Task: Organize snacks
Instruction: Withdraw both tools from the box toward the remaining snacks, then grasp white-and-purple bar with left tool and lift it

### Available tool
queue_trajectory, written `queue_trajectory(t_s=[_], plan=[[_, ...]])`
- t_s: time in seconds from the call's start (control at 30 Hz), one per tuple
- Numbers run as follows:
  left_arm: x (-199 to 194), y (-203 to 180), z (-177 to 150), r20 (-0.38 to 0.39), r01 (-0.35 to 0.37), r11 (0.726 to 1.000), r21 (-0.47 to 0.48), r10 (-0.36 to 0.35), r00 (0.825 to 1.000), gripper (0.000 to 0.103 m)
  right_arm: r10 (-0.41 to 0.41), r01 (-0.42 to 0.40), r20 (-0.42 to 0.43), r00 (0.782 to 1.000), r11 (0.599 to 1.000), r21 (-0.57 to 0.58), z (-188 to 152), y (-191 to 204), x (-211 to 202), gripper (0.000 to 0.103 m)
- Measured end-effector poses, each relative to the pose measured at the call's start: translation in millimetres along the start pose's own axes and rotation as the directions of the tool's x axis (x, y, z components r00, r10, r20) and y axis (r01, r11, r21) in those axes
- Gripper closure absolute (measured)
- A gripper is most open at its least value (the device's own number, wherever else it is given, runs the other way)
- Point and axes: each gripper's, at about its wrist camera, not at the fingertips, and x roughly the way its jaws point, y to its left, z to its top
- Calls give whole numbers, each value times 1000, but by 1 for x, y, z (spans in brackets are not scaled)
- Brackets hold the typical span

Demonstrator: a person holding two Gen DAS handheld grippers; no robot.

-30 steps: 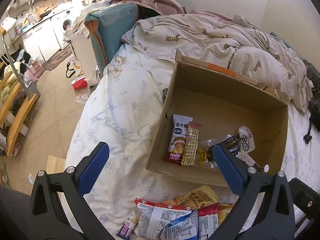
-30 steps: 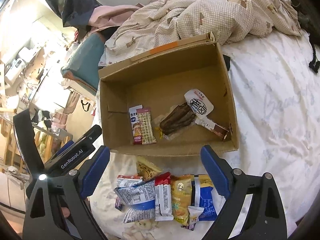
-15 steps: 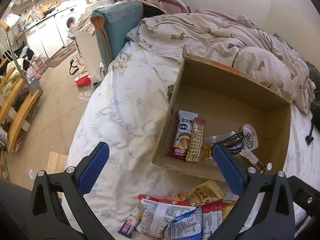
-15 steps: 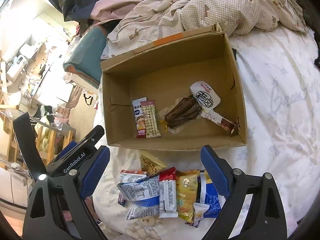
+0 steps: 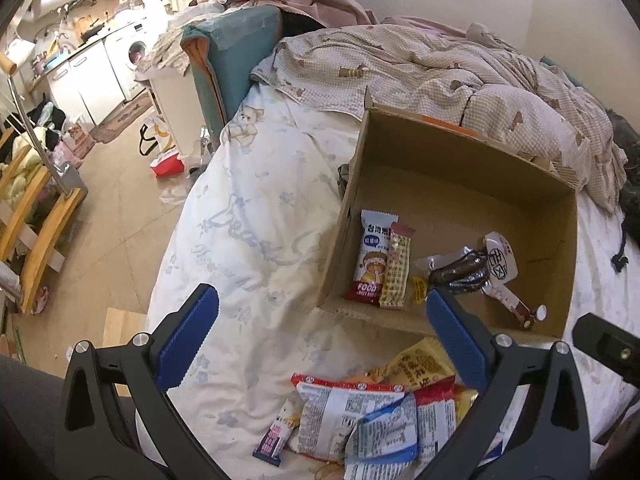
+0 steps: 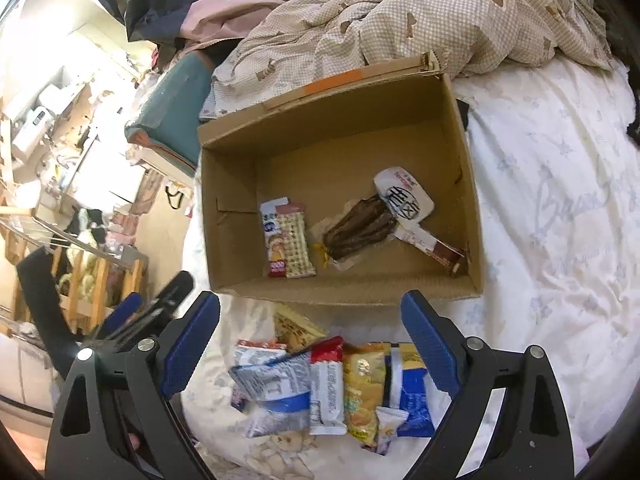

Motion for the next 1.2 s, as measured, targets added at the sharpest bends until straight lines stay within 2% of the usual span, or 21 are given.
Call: queue_trajectory(t_s=[0.2, 0.33, 0.43, 0.53, 0.67, 0.9, 1.0, 1.1, 1.2], plan=[[-7, 9, -14, -31, 0, 999, 50, 1, 1000, 1, -63, 63, 9, 998, 998, -15, -20, -8, -8, 9], [-5, 4, -32, -79, -40, 983, 177, 55, 995, 1, -44, 44, 4, 999, 999, 13, -37, -17, -17, 9], [-9, 9, -47, -95, -18, 975, 224, 41, 995, 1, -50, 50, -5, 999, 999, 20, -53, -19, -20, 9], [-10, 17, -54, -121, 16, 976, 219, 10, 993, 1, -56, 56, -12, 998, 998, 32, -67, -20, -22, 9], [-5, 26, -61, -165, 29, 977, 213, 6, 986, 1, -60, 61, -19, 998, 997, 55, -85, -21, -24, 9], [19, 38, -73, -270, 34, 978, 207, 23, 962, 1, -60, 63, -26, 998, 989, 136, -101, -30, -24, 9], [27, 44, -71, -290, 47, 983, 179, 7, 957, 1, -82, 86, -26, 996, 983, 163, -104, -35, -22, 9], [35, 48, -65, -300, 51, 988, 147, -5, 954, 1, -67, 75, -46, 997, 975, 209, -104, -41, -15, 9], [41, 58, -60, -285, 48, 994, 95, -20, 958, 1, -69, 79, -47, 996, 968, 237, -103, -45, -9, 9]])
